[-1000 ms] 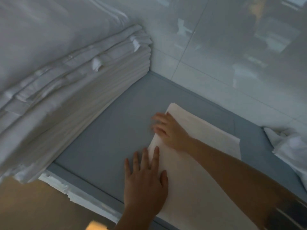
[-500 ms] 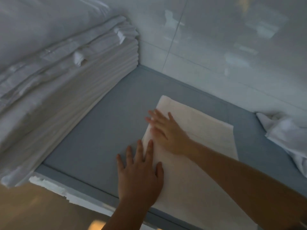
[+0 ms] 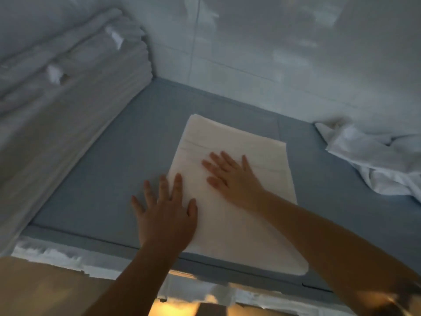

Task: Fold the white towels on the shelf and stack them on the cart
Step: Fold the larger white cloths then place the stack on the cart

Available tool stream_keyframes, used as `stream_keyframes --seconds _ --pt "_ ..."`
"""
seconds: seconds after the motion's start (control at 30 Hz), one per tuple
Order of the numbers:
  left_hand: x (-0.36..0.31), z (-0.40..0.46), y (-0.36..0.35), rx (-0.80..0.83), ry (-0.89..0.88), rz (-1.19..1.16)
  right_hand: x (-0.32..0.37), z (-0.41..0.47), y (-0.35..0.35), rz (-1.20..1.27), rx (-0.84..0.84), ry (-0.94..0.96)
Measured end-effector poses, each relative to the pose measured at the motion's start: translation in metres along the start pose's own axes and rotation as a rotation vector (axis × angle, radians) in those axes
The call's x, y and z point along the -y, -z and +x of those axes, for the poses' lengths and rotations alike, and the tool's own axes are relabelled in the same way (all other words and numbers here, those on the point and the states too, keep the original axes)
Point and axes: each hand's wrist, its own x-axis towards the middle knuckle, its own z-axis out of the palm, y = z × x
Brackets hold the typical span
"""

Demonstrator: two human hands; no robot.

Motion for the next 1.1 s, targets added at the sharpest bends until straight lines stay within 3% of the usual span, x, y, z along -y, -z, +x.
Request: stream_keyframes --seconds 0.1,0.17,0.23,0.3,0.37,0.4,0.5,0.63,0.73,0.83,1.1 --pt "0.0 0.0 0.001 -0.001 -0.023 0.011 -0.063 -0.015 0.017 0.077 0.07 -0.546" --pt "-0.001 0.0 0.004 -0.058 -0.061 0.023 -0.087 -0.032 0.028 0.087 0.123 -0.734" --pt "-0.002 -0.004 0.009 -0.17 -0.208 0.029 -0.063 -0.046 0.029 -0.04 0.076 -0.576" --pt "-0.003 -0.011 0.011 -0.224 -0.495 0.064 -0.009 -0.058 0.019 0.043 0.008 -0.255" --pt "0.001 -0.019 0.014 -0.138 -0.762 0.182 0.046 -0.081 0.009 0.125 0.012 -0.012" --pt "0.004 -0.02 0.018 -0.068 -0.826 0.247 0.065 -0.095 0.006 0.12 0.008 0.019" --pt "0.011 -0.017 0.024 0.094 -0.822 0.389 0.055 -0.136 0.007 0.069 -0.04 -0.114" --pt "0.011 -0.016 0.024 0.104 -0.767 0.392 0.011 -0.184 0.011 0.012 0.034 -0.452" --pt "0.008 -0.019 0.022 0.093 -0.751 0.373 0.04 -0.178 0.011 0.116 0.06 -0.285" --pt "0.006 -0.023 0.024 0.067 -0.745 0.302 0.078 -0.156 0.012 0.176 -0.028 -0.07" --pt "0.008 -0.023 0.022 0.062 -0.692 0.321 0.033 -0.207 0.008 0.045 -0.113 -0.312"
